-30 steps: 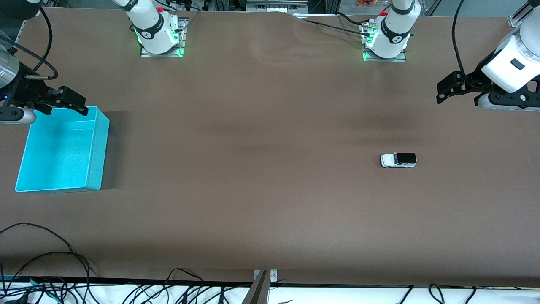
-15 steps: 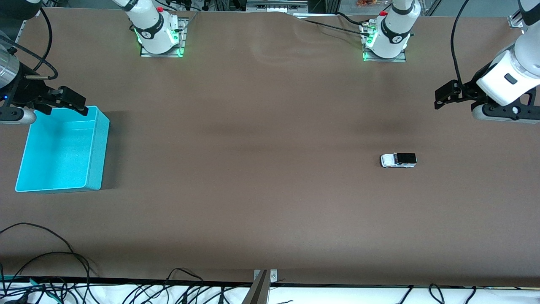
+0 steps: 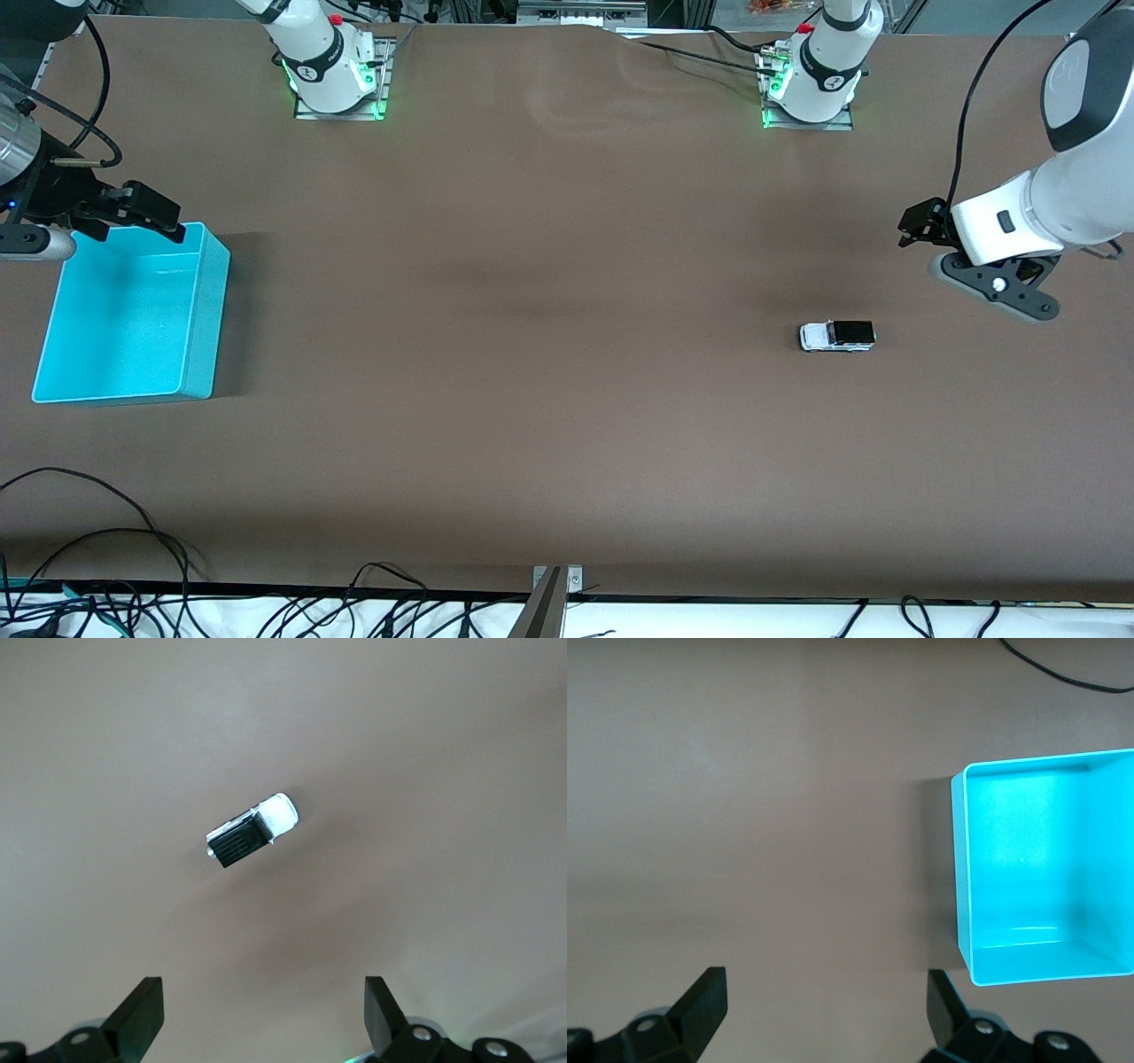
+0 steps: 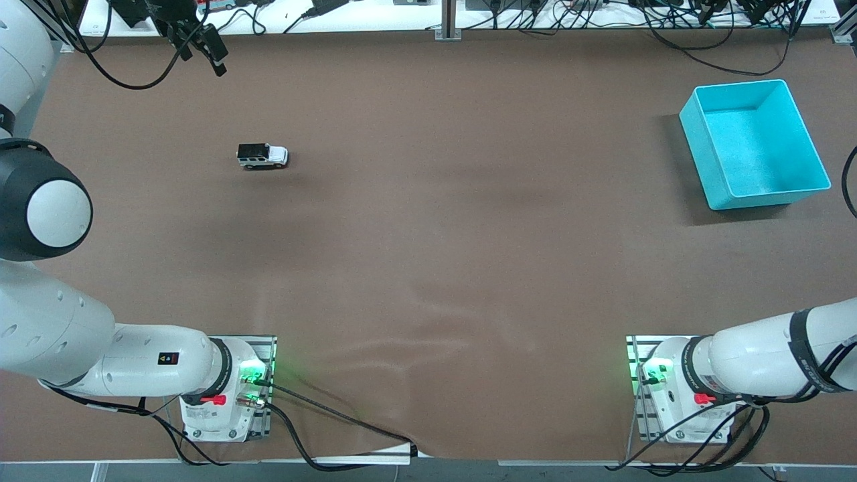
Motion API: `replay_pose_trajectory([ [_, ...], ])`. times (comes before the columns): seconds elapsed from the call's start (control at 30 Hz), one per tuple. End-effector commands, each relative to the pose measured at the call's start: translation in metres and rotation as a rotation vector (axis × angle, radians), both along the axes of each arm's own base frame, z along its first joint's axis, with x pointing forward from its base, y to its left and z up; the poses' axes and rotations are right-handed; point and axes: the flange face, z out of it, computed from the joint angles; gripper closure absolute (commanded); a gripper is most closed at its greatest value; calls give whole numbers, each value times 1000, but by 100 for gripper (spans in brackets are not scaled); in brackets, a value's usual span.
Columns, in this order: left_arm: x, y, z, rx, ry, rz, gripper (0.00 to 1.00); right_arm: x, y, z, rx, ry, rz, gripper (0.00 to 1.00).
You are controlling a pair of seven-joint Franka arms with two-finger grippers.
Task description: Wind and store white jeep toy
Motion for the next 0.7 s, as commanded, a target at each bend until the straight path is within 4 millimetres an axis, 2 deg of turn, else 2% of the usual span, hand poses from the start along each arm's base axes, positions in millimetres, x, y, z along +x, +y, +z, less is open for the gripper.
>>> replay_pose_trajectory([
  [0.0,7,4,-2,-4,18,-208,0,2,-1,6,17,4,2,0],
  [0.13,8,8,-3,5,22,-279,0,2,-1,6,17,4,2,0],
  [0.23,9,7,-12,-9,30,-349,0,2,-1,6,17,4,2,0],
  [0.4,23,7,-27,-34,-11,-498,0,2,-1,6,17,4,2,0],
  [0.53,23,17,-55,-56,0,-583,0,2,-1,6,17,4,2,0],
  [0.67,17,30,-92,-78,3,-663,0,2,-1,6,17,4,2,0],
])
